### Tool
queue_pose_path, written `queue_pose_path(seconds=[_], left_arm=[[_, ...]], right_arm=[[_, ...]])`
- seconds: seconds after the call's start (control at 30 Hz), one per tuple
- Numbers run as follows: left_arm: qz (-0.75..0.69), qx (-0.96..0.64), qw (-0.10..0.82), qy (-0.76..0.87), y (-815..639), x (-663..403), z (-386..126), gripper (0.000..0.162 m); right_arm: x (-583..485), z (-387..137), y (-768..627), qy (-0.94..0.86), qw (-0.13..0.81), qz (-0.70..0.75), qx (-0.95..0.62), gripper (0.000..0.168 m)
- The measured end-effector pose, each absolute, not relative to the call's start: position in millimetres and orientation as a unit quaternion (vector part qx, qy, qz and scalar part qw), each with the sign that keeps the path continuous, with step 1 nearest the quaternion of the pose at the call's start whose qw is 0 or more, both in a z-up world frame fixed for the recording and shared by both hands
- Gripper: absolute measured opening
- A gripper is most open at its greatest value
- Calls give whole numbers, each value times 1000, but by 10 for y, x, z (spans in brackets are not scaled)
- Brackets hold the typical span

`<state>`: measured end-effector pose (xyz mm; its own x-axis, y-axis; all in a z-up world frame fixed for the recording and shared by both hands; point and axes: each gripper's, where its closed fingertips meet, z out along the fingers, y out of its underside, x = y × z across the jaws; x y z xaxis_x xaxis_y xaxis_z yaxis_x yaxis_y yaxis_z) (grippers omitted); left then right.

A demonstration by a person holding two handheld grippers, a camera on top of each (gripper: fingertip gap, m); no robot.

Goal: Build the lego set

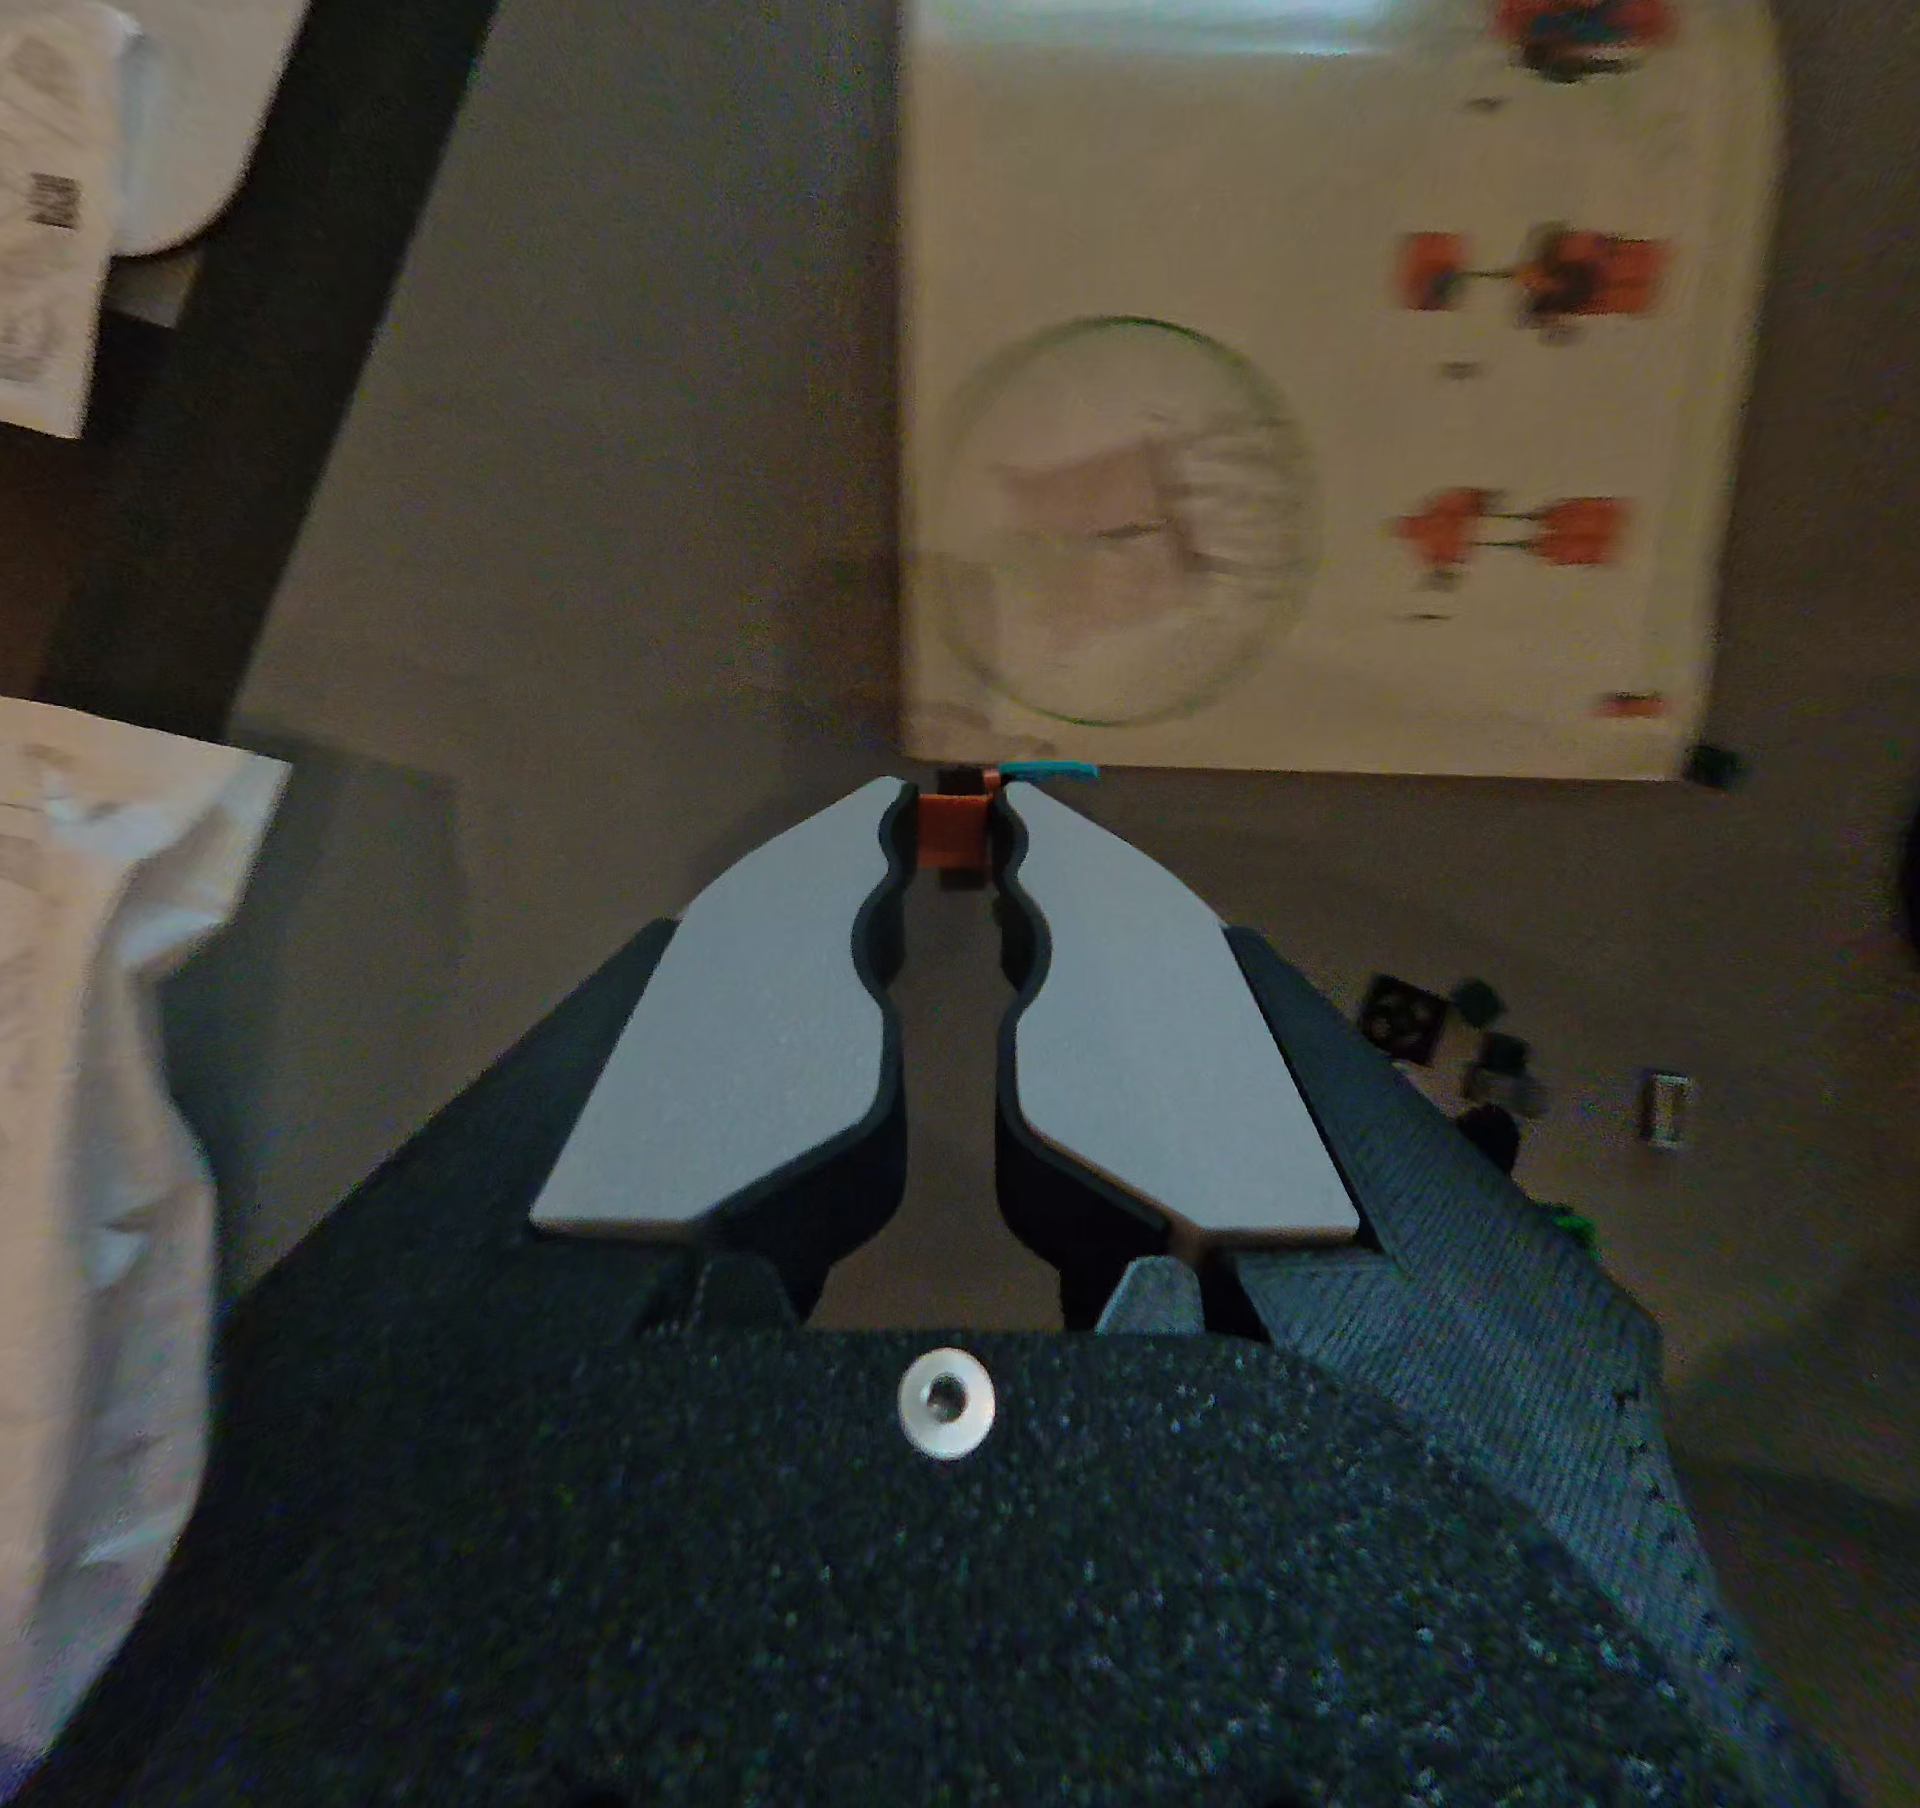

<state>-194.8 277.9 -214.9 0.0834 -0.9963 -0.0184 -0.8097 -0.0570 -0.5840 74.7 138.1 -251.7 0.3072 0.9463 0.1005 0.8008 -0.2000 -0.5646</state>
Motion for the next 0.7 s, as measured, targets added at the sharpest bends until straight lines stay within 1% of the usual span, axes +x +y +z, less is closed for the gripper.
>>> queue_pose_path(seconds=[0.2, 0.43, 0.7], left_arm=[[-173, -701, 221, 656, 3084, -1969, -2123, 13], [-167, -699, 193, 668, 3242, -1965, -2234, 14], [-181, -677, 190, 688, 3216, -1888, -2297, 13]], right_arm=[[777, -2547, 1270, -501, 279, 121, -810, 0], [742, -2558, 1075, -391, 298, 108, -864, 0], [735, -2555, 1050, -366, 306, 105, -873, 0]])
